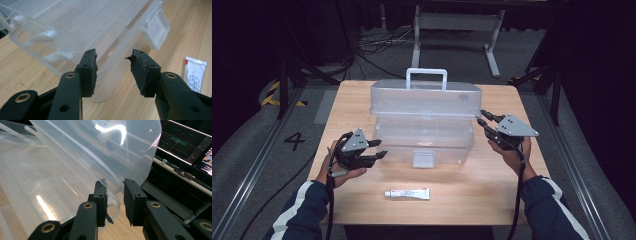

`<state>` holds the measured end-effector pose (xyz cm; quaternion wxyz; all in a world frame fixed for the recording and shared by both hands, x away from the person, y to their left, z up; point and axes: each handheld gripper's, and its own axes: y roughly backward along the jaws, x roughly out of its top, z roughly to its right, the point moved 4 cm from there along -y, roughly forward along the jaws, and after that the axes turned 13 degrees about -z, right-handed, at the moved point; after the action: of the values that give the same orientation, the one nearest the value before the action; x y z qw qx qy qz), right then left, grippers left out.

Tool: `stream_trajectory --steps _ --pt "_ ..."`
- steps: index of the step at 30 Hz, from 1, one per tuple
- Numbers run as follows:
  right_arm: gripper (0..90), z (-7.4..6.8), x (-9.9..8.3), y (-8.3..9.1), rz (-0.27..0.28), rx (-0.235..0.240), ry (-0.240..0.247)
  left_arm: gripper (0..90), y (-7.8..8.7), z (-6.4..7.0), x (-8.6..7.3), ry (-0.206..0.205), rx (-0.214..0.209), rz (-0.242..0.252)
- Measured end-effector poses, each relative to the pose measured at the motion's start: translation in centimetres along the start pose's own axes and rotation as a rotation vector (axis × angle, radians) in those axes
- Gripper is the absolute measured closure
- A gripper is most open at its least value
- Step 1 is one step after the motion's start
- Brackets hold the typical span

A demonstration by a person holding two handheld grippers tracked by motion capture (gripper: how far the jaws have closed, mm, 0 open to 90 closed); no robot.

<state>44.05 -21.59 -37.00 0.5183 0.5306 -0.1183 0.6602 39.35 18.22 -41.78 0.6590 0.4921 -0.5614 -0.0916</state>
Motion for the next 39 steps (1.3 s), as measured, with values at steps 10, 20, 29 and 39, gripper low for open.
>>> stream_trajectory --steps 10,20,29,39 --pt "74.8 0.6 0.8 -0.2 0.005 -0.015 -0.025 59.4 -0.7 -0.2 0.3 -0.023 0.005 -0.015" --pt "76.7 1.3 1.7 -0.5 0.006 -0.047 -0.043 64.3 -0.8 -0.5 0.3 -0.049 0.036 -0.031" --pt "77.8 1.7 2.4 -0.7 0.001 -0.064 -0.05 68.1 -0.9 -0.9 0.4 -0.055 0.032 -0.038" --pt "78.8 2.2 3.1 -1.1 -0.002 -0.088 -0.058 72.4 -0.8 -1.0 0.8 -0.077 0.004 -0.061"
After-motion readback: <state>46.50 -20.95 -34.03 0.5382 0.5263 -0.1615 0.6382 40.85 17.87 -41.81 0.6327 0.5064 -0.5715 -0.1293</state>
